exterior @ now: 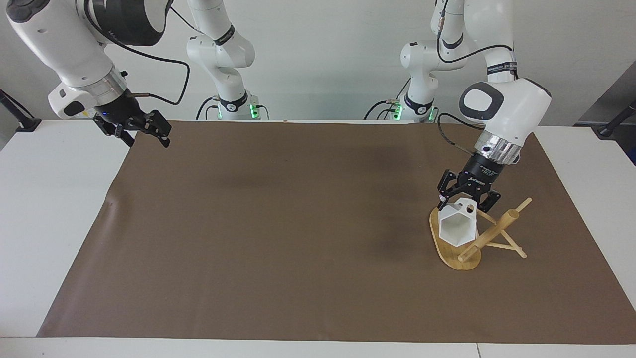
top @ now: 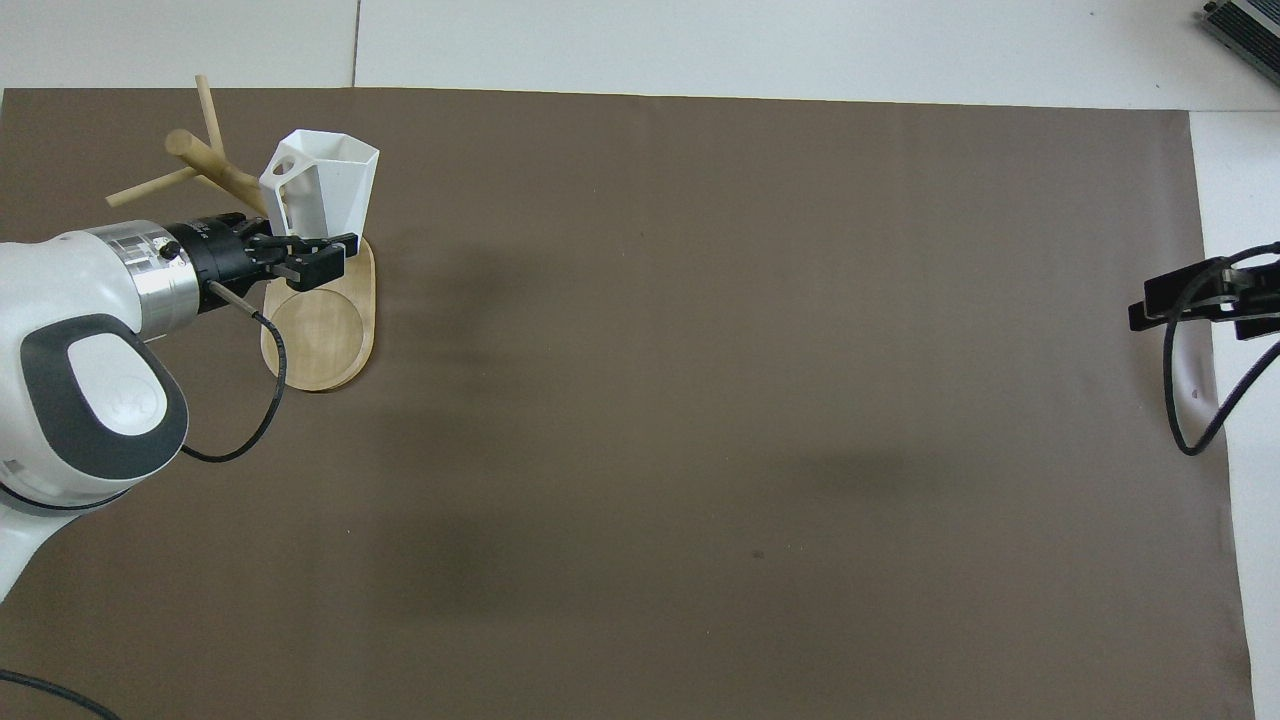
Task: Hang cup on rack
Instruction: 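Lower the mug handle onto a rack peg with the left gripper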
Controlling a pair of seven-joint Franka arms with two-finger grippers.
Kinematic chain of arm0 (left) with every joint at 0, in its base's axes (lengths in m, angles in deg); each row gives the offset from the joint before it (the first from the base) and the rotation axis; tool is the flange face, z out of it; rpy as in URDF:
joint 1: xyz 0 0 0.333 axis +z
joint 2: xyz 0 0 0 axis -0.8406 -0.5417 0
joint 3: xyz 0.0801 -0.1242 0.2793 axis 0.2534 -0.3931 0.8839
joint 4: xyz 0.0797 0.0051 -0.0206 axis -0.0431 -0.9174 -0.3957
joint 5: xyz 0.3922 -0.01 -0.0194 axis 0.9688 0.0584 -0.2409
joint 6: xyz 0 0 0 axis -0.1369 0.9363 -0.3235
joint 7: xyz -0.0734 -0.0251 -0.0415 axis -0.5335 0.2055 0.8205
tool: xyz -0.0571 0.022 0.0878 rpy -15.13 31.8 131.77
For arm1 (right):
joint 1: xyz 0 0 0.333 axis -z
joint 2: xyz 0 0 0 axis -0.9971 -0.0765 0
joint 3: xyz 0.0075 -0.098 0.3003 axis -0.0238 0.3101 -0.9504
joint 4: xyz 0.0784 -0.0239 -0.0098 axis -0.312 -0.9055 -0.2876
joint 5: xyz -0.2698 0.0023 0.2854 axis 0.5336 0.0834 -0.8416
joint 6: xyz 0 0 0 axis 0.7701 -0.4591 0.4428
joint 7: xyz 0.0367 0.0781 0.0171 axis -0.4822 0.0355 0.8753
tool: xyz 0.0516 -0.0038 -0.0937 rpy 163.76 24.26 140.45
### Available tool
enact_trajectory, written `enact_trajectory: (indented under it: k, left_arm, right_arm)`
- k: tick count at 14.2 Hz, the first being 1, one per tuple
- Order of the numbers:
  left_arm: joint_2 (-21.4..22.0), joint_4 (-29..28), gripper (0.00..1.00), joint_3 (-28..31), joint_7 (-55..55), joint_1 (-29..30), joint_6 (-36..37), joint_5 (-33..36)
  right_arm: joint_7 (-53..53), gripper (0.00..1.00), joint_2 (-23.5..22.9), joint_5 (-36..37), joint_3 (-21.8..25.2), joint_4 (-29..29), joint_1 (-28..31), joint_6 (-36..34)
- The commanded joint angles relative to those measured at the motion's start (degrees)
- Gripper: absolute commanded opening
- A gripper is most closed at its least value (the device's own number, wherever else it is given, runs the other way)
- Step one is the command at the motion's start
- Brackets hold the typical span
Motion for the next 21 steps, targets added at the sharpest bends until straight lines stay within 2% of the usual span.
enact_trajectory:
  k: [1, 13, 14, 15, 21]
  left_arm:
    - [-0.7, 0.9, 0.0, -0.2, -2.0, 0.8, -0.8, 1.5]
    - [-0.7, -0.1, 0.0, -0.1, -7.5, 1.8, -2.6, 1.6]
    - [-0.7, -0.1, 0.13, -0.1, -7.4, 1.9, -2.6, 1.8]
    - [-0.7, -0.1, 0.99, -0.1, -7.5, 2.3, -2.5, 2.3]
    - [-0.6, 0.4, 1.0, 0.0, -7.4, 2.9, 0.3, 2.6]
  right_arm:
    - [1.7, 1.0, 1.7, 1.8, -0.2, -2.1, -0.3, 1.6]
    - [-2.8, 1.0, 1.7, 1.7, -0.6, -2.1, -0.5, 2.7]
    - [-2.8, 1.0, 1.7, 1.7, -0.5, -2.1, -0.5, 2.9]
    - [-2.8, 1.0, 1.7, 1.7, -0.5, -2.1, -0.5, 3.0]
    - [-2.4, 1.0, 1.6, 1.7, -0.1, -1.8, -0.5, 3.3]
